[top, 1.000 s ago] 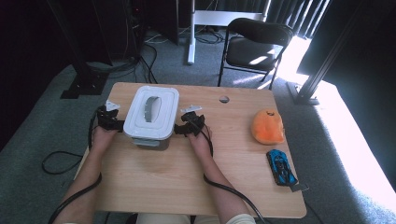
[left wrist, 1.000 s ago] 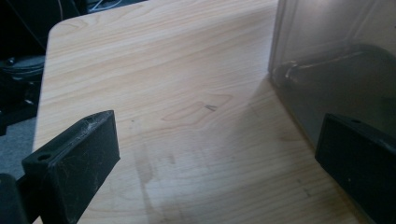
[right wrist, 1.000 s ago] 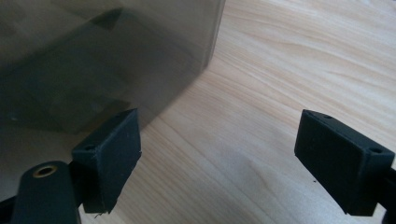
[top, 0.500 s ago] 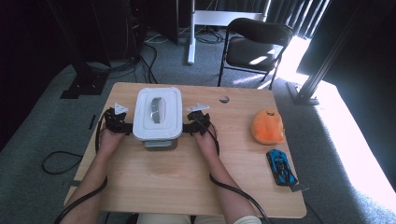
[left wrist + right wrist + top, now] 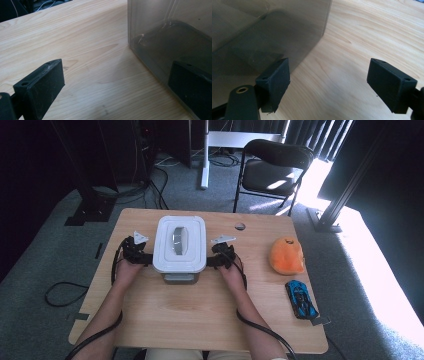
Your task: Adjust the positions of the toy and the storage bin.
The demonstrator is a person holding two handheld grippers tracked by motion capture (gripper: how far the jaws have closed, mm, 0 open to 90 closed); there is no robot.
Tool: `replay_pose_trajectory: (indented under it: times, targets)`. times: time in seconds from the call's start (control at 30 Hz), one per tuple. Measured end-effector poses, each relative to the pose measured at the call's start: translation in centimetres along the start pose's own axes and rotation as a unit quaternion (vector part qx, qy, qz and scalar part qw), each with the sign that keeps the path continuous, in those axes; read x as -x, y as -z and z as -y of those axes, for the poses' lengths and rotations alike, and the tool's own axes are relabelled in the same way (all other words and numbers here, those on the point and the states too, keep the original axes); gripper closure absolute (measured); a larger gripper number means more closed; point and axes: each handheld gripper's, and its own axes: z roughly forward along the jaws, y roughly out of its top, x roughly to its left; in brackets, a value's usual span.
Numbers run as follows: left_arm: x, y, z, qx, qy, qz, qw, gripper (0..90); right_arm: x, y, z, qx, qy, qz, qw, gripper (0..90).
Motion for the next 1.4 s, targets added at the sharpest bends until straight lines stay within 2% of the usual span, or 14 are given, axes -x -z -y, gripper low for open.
replay_pose_trajectory:
  times: [0.2,0.47,0.53,0.77,1.03,1.4]
  targets:
    - [1.8,0.0,-0.4,0.0,-0.009,0.004,0.9999,1.1,1.0,1.1,0.9,0.001,-0.001,0.004,1.0,19.1]
    - [3.8,0.4,-0.7,-0.002,-0.021,0.022,0.9995,1.1,1.9,2.7,2.5,0.008,-0.008,0.007,0.9999,19.1]
    - [4.4,0.5,-0.9,-0.002,-0.031,0.027,0.9992,1.1,2.2,3.1,2.9,0.008,-0.012,0.005,0.9999,19.2]
    - [6.2,0.7,-1.0,-0.003,-0.043,0.039,0.9983,1.0,3.0,4.6,3.9,0.009,-0.006,0.013,0.9999,19.5]
    - [7.8,1.4,-0.6,0.005,-0.04,0.049,0.998,1.0,3.3,5.8,5.1,0.009,0.001,0.008,0.9999,20.6]
    - [9.9,2.7,-0.2,0.011,-0.063,0.054,0.9965,1.1,3.5,7.3,6.6,0.015,0.005,0.008,0.9998,20.7]
